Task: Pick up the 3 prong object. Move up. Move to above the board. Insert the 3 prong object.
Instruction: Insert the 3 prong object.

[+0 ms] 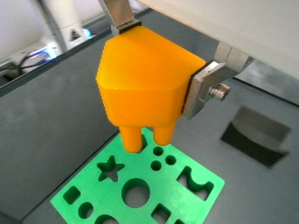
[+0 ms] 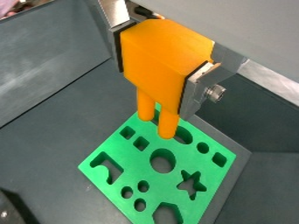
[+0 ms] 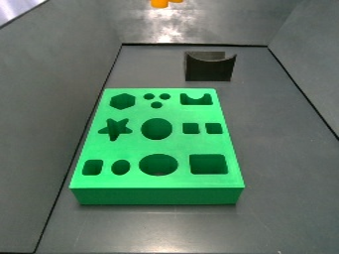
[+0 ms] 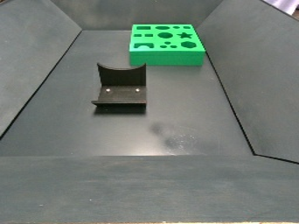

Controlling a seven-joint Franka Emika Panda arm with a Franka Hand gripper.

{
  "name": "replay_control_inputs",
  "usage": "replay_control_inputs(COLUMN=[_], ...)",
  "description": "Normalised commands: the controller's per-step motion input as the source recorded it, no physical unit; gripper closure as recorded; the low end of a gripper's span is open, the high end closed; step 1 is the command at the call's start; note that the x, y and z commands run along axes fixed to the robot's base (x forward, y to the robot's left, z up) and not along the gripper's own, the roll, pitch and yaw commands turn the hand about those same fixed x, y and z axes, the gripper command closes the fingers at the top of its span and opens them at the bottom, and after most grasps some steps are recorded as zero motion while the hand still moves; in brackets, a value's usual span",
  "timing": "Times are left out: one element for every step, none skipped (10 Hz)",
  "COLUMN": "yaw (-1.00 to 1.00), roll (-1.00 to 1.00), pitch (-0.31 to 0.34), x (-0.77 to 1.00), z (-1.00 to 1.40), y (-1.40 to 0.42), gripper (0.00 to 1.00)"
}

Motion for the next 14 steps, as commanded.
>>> replay_control_inputs(yaw=[-0.87, -0.89, -0.82, -0.37, 0.00, 0.18, 0.57, 0.75, 0.91, 0.94, 0.95, 0.95, 0.95, 0.95], roll=[0.00, 0.00, 0.00, 0.00, 0.00, 0.00, 0.00, 0.00, 0.00, 0.02, 0.03, 0.04, 0.05, 0.05], pitch=[0.000, 0.000, 0.000, 0.000, 0.000, -0.009, -0.050, -0.031, -0.010, -0.021, -0.020, -0.017, -0.019, -0.029], x=[0.16, 0.15, 0.08, 0.12, 0.00, 0.00, 0.00, 0.00, -0.02, -0.05, -0.05, -0.04, -0.04, -0.05], z=[-0.14, -0.15, -0.13, 0.00, -0.08, -0.42, -0.50, -0.53, -0.50, -0.47, -0.47, -0.45, -0.45, -0.46], y=[-0.09, -0.10, -0.06, 0.00, 0.00, 0.09, 0.25, 0.28, 0.24, 0.20, 0.18, 0.18, 0.18, 0.18], gripper=[1.00, 1.00, 1.00, 1.00, 1.00, 1.00, 1.00, 1.00, 1.00, 1.00, 1.00, 1.00, 1.00, 1.00])
